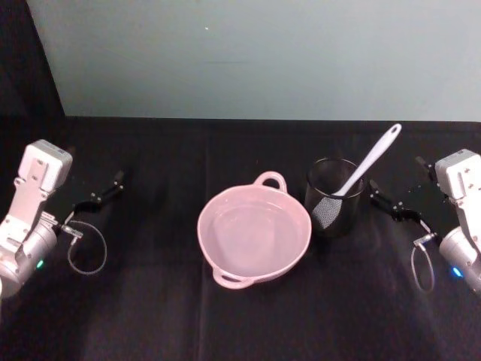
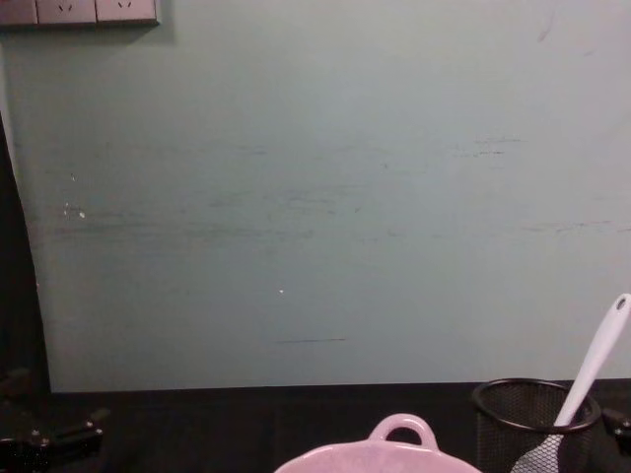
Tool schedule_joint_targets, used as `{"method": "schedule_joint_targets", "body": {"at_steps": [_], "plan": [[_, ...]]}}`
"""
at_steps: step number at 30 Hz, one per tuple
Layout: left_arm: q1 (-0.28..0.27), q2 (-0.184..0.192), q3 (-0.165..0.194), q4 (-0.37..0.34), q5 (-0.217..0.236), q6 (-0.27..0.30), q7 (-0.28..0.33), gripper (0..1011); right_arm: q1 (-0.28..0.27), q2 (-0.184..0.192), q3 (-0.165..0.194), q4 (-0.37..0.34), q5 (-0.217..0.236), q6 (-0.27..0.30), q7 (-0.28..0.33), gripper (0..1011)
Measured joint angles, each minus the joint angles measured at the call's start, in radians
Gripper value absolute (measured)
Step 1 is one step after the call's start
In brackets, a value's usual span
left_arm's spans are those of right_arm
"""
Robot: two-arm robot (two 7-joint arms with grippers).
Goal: Use the one hand to pick up the spoon and stir the clear water in the bowl.
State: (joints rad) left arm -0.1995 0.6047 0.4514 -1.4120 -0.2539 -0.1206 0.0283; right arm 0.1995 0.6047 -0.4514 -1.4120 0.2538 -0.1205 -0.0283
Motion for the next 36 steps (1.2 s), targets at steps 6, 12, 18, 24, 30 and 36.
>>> {"method": "schedule_joint_targets", "body": {"at_steps": [6,12,18,24,30,36], "plan": [[0.000,0.000,0.000,0.000,0.000,0.000,0.000,1011,0.000,0.000,0.000,0.000,0.000,0.000,0.000,1003],[0.000,0.000,0.000,0.000,0.000,0.000,0.000,1011,0.000,0.000,0.000,0.000,0.000,0.000,0.000,1003],[0.000,0.000,0.000,0.000,0.000,0.000,0.000,1011,0.000,0.000,0.000,0.000,0.000,0.000,0.000,1003],[0.000,0.000,0.000,0.000,0.000,0.000,0.000,1011,0.000,0.000,0.000,0.000,0.000,0.000,0.000,1003],[0.000,0.000,0.000,0.000,0.000,0.000,0.000,1011,0.000,0.000,0.000,0.000,0.000,0.000,0.000,1003],[0.000,0.000,0.000,0.000,0.000,0.000,0.000,1011,-0.023,0.009,0.016,-0.028,0.004,0.022,-0.001,1003]]}}
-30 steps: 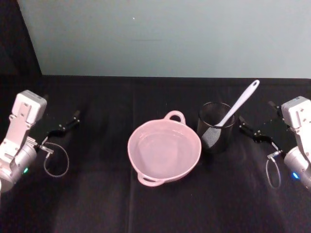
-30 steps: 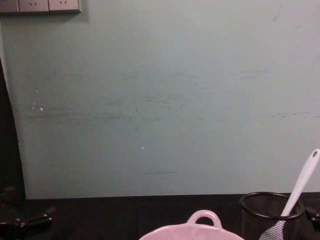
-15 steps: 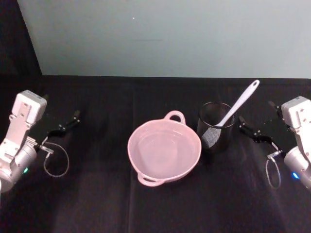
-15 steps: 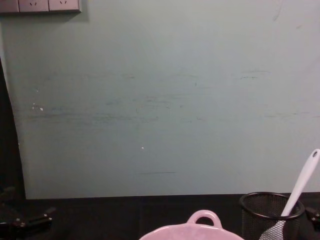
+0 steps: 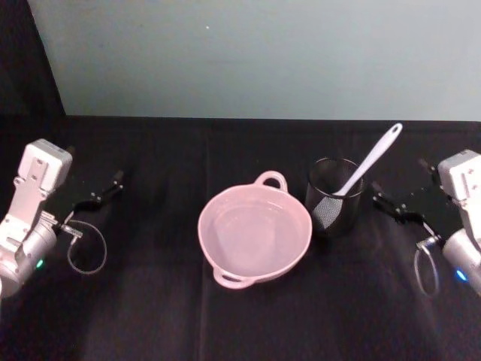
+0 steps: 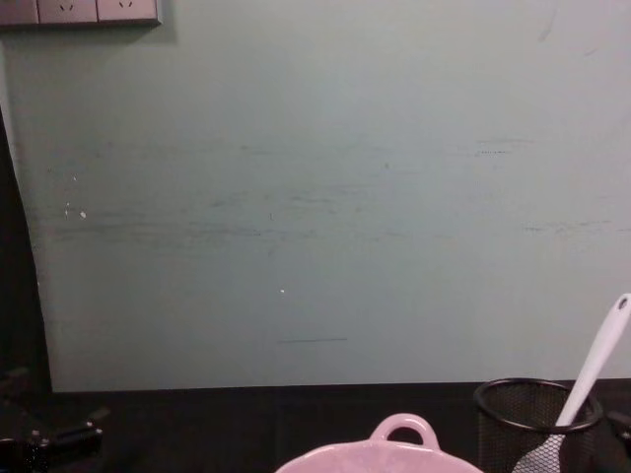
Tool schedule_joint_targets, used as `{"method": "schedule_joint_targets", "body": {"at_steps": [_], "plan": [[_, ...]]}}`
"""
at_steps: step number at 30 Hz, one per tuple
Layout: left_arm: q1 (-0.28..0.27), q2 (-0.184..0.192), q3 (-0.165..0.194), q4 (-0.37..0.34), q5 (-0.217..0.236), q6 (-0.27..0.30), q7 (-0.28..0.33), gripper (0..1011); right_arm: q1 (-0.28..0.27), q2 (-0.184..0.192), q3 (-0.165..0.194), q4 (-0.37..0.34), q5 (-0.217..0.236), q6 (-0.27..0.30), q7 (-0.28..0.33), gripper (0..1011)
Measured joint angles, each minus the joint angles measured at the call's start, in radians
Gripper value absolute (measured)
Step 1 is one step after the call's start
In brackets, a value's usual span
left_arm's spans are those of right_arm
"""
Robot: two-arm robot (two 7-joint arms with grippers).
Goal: Use the one hand to pick up the spoon and stir the clear water in the bowl.
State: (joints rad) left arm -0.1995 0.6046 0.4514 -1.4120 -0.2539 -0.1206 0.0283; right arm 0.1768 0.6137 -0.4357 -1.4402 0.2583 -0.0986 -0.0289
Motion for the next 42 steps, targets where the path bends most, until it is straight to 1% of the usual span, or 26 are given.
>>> {"method": "schedule_joint_targets", "body": {"at_steps": [4,5,9,11,13,15,16,17,22,23,24,25,28,29,34,36,37,39,41,42], "plan": [[0.000,0.000,0.000,0.000,0.000,0.000,0.000,1011,-0.049,0.020,0.036,-0.057,0.017,0.027,-0.012,1003],[0.000,0.000,0.000,0.000,0.000,0.000,0.000,1011,-0.071,0.026,0.053,-0.082,0.029,0.032,-0.016,1003],[0.000,0.000,0.000,0.000,0.000,0.000,0.000,1011,-0.103,0.032,0.085,-0.123,0.054,0.033,-0.016,1003],[0.000,0.000,0.000,0.000,0.000,0.000,0.000,1011,-0.121,0.019,0.119,-0.146,0.109,0.021,0.003,1003],[0.000,0.000,0.000,0.000,0.000,0.000,0.000,1011,-0.124,0.007,0.135,-0.150,0.153,0.020,0.023,1003],[0.000,0.000,0.000,0.000,0.000,0.000,0.000,1011,-0.125,-0.013,0.157,-0.151,0.216,0.025,0.055,1003],[0.000,0.000,0.000,0.000,0.000,0.000,0.000,1011,-0.121,-0.039,0.178,-0.148,0.281,0.041,0.084,1003],[0.000,0.000,0.000,0.000,0.000,0.000,0.000,1011,-0.115,-0.060,0.193,-0.140,0.334,0.057,0.107,1003],[0.000,0.000,0.000,0.000,0.000,0.000,0.000,1011,-0.083,-0.119,0.226,-0.105,0.458,0.112,0.165,1003],[0.000,0.000,0.000,0.000,0.000,0.000,0.000,1011,-0.068,-0.142,0.234,-0.086,0.494,0.132,0.182,1003],[0.000,0.000,0.000,0.000,0.000,0.000,0.000,1011,-0.061,-0.152,0.238,-0.078,0.509,0.141,0.189,1002],[0.000,0.000,0.000,0.000,0.000,0.000,0.000,1011,-0.047,-0.169,0.246,-0.062,0.536,0.159,0.203,1003],[0.000,0.000,0.000,0.000,0.000,0.000,0.000,1011,-0.029,-0.190,0.253,-0.041,0.565,0.180,0.219,1003],[0.000,0.000,0.000,0.000,0.000,0.000,0.000,1011,-0.019,-0.200,0.257,-0.031,0.583,0.192,0.228,1003],[0.000,0.000,0.000,0.000,0.000,0.000,0.000,1011,-0.001,-0.215,0.260,-0.015,0.623,0.219,0.240,1002],[0.000,0.000,0.000,0.000,0.000,0.000,0.000,1011,0.003,-0.219,0.260,-0.011,0.641,0.226,0.240,964],[0.000,0.000,0.000,0.000,0.000,0.000,0.000,1011,0.005,-0.222,0.261,-0.010,0.652,0.231,0.238,927],[0.000,0.000,0.000,0.000,0.000,0.000,0.000,1011,0.006,-0.223,0.262,-0.010,0.664,0.235,0.236,893],[0.000,0.000,0.000,0.000,0.000,0.000,0.000,1011,0.006,-0.223,0.261,-0.011,0.674,0.235,0.234,826],[0.000,0.000,0.000,0.000,0.000,0.000,0.000,1011,0.006,-0.222,0.261,-0.012,0.676,0.234,0.234,826]]}}
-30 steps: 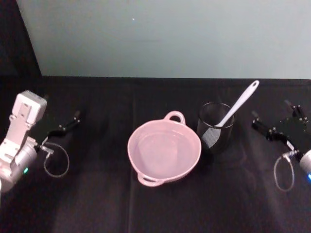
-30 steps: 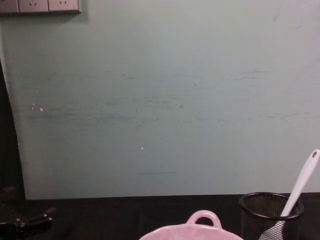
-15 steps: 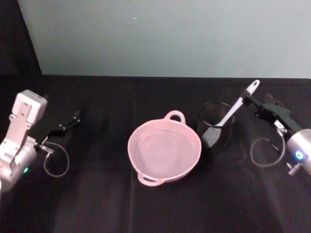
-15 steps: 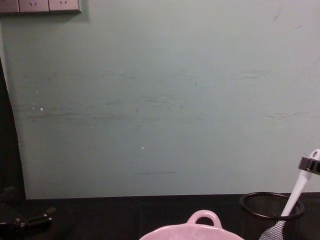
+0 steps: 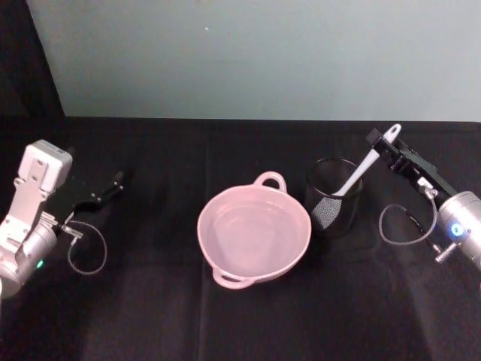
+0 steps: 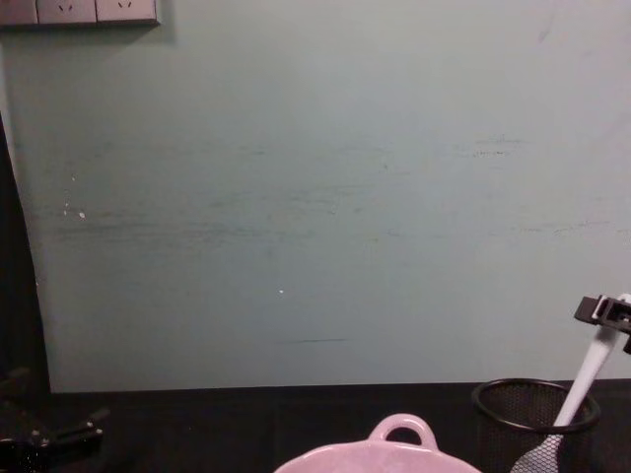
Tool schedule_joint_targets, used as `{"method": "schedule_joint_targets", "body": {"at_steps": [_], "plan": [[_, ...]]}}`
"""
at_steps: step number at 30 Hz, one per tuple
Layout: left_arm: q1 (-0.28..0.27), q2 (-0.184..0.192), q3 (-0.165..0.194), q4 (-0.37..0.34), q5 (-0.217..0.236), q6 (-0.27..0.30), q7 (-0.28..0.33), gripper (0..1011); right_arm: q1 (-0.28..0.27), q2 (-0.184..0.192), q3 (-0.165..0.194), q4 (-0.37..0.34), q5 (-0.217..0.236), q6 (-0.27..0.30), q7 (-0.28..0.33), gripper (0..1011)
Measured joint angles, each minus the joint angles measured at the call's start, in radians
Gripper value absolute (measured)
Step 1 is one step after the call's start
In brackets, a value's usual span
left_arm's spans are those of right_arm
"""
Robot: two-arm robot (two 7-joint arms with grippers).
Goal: Use the one hand to pick up the spoon and stir the clear water in the bowl.
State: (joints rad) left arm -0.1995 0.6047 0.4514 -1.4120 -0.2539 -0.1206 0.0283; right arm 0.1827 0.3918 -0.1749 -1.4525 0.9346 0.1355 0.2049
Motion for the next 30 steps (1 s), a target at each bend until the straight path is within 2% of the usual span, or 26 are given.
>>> {"method": "schedule_joint_targets", "body": {"at_steps": [3,6,7,9,14,22,27,30], "plan": [[0.000,0.000,0.000,0.000,0.000,0.000,0.000,1011,-0.002,0.004,-0.003,-0.006,0.007,-0.007,-0.006,718],[0.000,0.000,0.000,0.000,0.000,0.000,0.000,1011,-0.004,0.008,-0.007,-0.011,0.010,-0.011,-0.008,659],[0.000,0.000,0.000,0.000,0.000,0.000,0.000,1011,-0.004,0.010,-0.009,-0.012,0.010,-0.014,-0.009,600],[0.000,0.000,0.000,0.000,0.000,0.000,0.000,1011,-0.004,0.013,-0.012,-0.012,0.010,-0.017,-0.010,565],[0.000,0.000,0.000,0.000,0.000,0.000,0.000,1011,-0.003,0.020,-0.018,-0.013,0.015,-0.021,-0.012,374],[0.000,0.000,0.000,0.000,0.000,0.000,0.000,1011,-0.002,0.032,-0.026,-0.028,0.010,-0.032,-0.014,125],[0.000,0.000,0.000,0.000,0.000,0.000,0.000,1011,-0.001,0.048,-0.034,-0.063,-0.021,-0.040,-0.021,109],[0.000,0.000,0.000,0.000,0.000,0.000,0.000,1011,0.006,0.068,-0.044,-0.105,-0.064,-0.042,-0.028,109]]}}
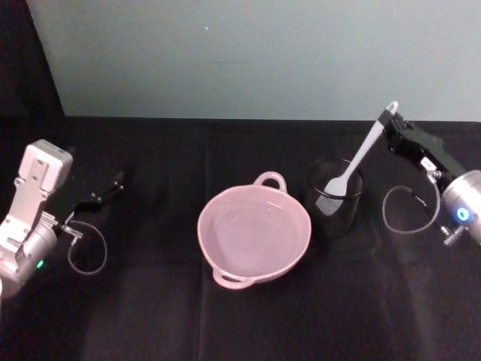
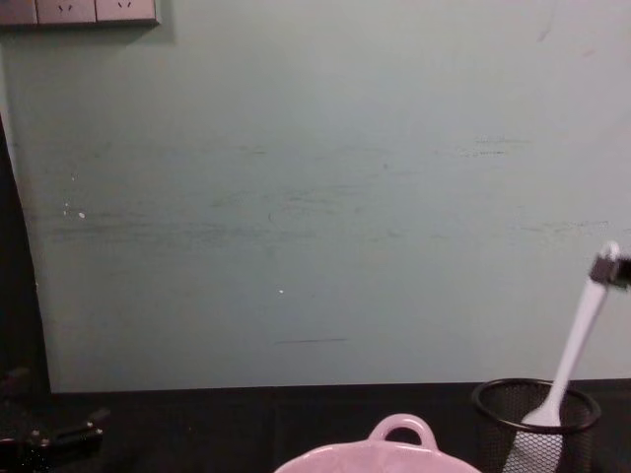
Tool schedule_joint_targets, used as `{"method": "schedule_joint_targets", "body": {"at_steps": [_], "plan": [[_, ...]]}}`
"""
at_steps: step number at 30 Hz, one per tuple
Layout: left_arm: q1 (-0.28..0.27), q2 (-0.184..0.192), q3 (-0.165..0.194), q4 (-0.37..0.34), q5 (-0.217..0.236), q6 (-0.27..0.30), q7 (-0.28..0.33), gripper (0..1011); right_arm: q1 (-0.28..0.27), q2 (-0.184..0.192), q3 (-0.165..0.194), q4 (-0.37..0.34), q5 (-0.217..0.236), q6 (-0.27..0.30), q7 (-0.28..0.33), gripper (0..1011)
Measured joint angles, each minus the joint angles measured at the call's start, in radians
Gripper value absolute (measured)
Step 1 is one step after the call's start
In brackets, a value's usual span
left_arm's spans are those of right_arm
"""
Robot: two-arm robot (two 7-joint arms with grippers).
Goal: Use the one hand to pick up the spoon and stir the clear water in the bowl.
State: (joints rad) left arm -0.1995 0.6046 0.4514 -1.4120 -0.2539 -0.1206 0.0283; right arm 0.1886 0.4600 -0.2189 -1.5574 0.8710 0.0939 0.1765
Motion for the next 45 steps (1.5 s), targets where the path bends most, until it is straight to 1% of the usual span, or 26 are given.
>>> {"method": "schedule_joint_targets", "body": {"at_steps": [1,5,8,12,13,15,18,21,25,45], "plan": [[0.000,0.000,0.000,0.000,0.000,0.000,0.000,1011,0.006,0.012,-0.007,-0.025,-0.027,0.004,-0.004,109],[0.000,0.000,0.000,0.000,0.000,0.000,0.000,1011,0.025,0.038,-0.023,-0.076,-0.074,0.027,-0.006,109],[0.000,0.000,0.000,0.000,0.000,0.000,0.000,1011,0.055,0.070,-0.045,-0.132,-0.130,0.074,-0.007,109],[0.000,0.000,0.000,0.000,0.000,0.000,0.000,1011,0.083,0.096,-0.063,-0.173,-0.170,0.117,-0.003,109],[0.000,0.000,0.000,0.000,0.000,0.000,0.000,1011,0.100,0.107,-0.072,-0.192,-0.187,0.140,0.000,109],[0.000,0.000,0.000,0.000,0.000,0.000,0.000,1011,0.113,0.115,-0.079,-0.205,-0.199,0.162,0.005,109],[0.000,0.000,0.000,0.000,0.000,0.000,0.000,1011,0.144,0.128,-0.092,-0.235,-0.226,0.210,0.013,109],[0.000,0.000,0.000,0.000,0.000,0.000,0.000,1011,0.156,0.132,-0.095,-0.248,-0.241,0.230,0.018,109],[0.000,0.000,0.000,0.000,0.000,0.000,0.000,1011,0.159,0.130,-0.094,-0.254,-0.250,0.240,0.022,109],[0.000,0.000,0.000,0.000,0.000,0.000,0.000,1011,0.156,0.129,-0.091,-0.249,-0.246,0.236,0.021,109]]}}
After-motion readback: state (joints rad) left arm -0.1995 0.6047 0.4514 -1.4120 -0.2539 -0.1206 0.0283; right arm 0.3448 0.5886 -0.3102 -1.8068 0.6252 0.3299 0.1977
